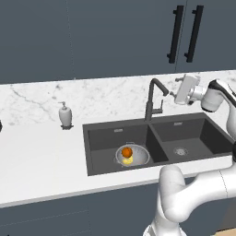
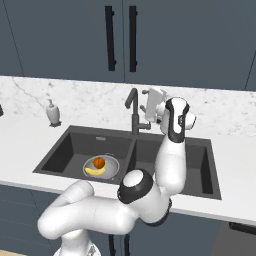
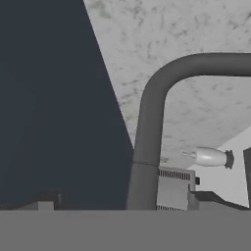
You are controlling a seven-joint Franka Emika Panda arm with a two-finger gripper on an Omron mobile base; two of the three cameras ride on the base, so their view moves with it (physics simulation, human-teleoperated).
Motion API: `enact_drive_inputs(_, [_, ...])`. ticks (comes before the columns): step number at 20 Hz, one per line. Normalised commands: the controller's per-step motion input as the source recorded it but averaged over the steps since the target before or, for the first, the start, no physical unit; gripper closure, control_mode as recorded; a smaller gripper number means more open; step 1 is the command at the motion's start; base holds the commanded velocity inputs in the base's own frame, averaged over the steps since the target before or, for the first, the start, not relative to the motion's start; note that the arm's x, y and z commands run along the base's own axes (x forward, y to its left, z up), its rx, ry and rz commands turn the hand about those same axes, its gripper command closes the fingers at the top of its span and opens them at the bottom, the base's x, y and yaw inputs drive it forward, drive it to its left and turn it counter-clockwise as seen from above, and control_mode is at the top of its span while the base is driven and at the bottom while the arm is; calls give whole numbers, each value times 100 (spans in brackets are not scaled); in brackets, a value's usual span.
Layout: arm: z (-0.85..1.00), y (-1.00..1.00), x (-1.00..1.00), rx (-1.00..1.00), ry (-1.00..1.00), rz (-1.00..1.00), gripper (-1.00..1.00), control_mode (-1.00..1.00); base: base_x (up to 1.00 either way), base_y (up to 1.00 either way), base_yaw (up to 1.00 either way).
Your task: Put the colander in the sink, put the banana, orange in the colander, and turn on the sink faucet and pour water over the colander.
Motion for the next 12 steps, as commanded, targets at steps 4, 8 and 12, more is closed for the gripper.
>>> enact_drive_inputs(4, [-27,0,7,0,4,0,-100,-100,0,0,0])
enact_drive_inputs(8, [-21,0,22,0,1,0,-100,-100,0,0,0])
enact_drive_inputs(12, [-12,5,13,0,0,0,-100,-100,0,0,0])
